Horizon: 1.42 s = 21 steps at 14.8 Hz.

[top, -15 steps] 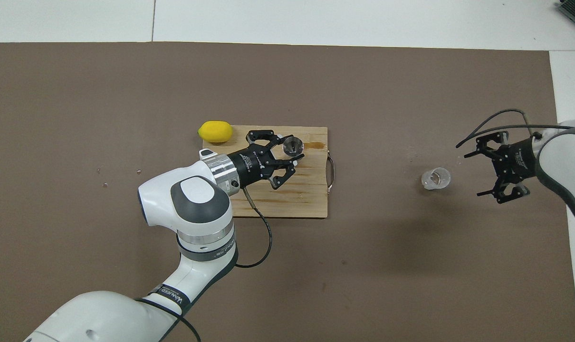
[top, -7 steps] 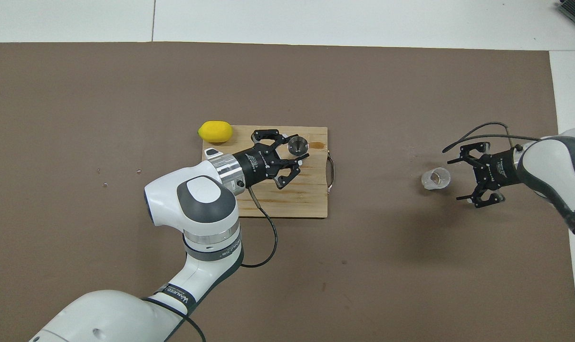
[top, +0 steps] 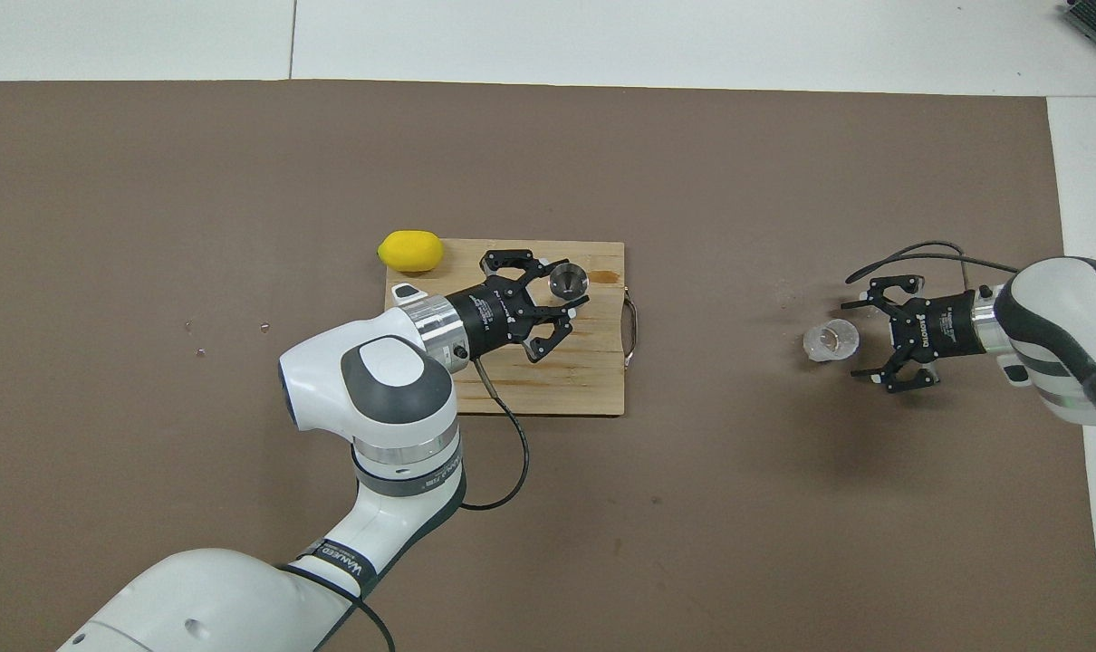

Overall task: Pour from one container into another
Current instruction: 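Lower the dark cup onto the board while the right gripper grasps the clear cup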

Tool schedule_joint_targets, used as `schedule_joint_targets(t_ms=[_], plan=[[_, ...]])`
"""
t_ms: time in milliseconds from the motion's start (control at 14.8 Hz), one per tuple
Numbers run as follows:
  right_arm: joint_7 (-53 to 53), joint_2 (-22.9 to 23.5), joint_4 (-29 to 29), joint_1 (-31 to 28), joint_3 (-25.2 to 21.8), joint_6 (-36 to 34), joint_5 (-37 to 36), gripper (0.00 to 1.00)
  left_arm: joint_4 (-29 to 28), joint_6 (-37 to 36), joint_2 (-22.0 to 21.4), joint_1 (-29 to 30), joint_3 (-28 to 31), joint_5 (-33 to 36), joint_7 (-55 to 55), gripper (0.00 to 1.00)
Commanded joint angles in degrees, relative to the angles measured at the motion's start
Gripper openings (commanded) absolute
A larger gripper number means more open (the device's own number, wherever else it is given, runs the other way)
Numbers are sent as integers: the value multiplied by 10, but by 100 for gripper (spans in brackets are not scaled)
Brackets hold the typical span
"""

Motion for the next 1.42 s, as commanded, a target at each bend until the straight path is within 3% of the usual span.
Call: schedule_joint_targets(t_ms=[0,135,203,270,608,1013,1216,1283,1351], plan=[[-26,3,-1,-3,6,-4,18,100,10,14,4,-13,7,-18,14,25],[-29,4,-2,-2,7,-3,20,100,11,14,4,-14,7,-17,15,69],[-30,3,-3,3,6,-3,33,100,12,14,4,-14,6,-17,15,87],[-30,2,-8,3,6,-2,42,100,12,14,3,-14,6,-16,15,98],[-29,-2,-22,8,6,3,44,100,14,15,-9,-18,-8,-13,8,100],[-23,-3,-24,12,6,3,44,98,7,-13,-94,-3,-14,-12,-5,100],[-24,-2,-23,21,7,3,44,88,1,-55,-125,28,-9,-2,-7,100],[-25,-2,-23,21,6,1,44,80,0,-75,-133,43,-9,28,-7,100],[-29,-3,-22,20,6,-2,44,67,1,-102,-140,58,-9,72,-7,100]])
